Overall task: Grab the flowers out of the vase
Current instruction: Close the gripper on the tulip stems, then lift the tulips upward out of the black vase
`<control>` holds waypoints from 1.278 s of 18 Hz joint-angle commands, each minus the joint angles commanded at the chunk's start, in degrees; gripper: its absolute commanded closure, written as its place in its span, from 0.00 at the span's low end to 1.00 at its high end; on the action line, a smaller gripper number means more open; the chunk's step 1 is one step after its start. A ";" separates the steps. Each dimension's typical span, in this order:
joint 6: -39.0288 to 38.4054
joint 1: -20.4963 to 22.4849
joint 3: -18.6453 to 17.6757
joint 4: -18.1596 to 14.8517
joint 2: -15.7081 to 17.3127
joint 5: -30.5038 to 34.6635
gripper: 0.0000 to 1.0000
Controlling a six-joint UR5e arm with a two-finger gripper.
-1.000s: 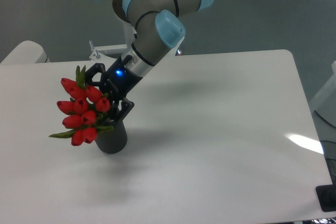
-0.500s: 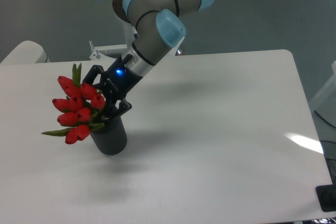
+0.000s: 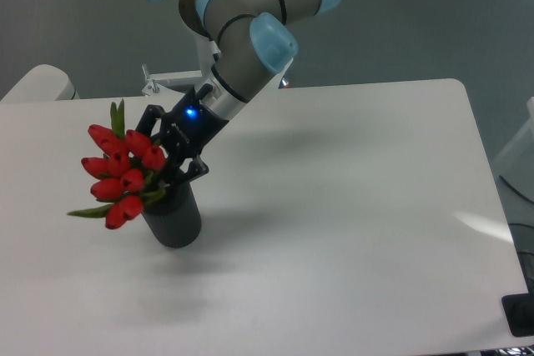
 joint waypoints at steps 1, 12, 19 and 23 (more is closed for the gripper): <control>0.00 0.00 0.00 0.00 0.00 0.00 0.48; -0.18 0.44 0.18 -0.09 0.53 0.00 0.60; -5.88 1.32 4.04 -0.09 0.70 -1.14 0.60; -10.28 1.41 6.85 -0.09 1.05 -1.76 0.60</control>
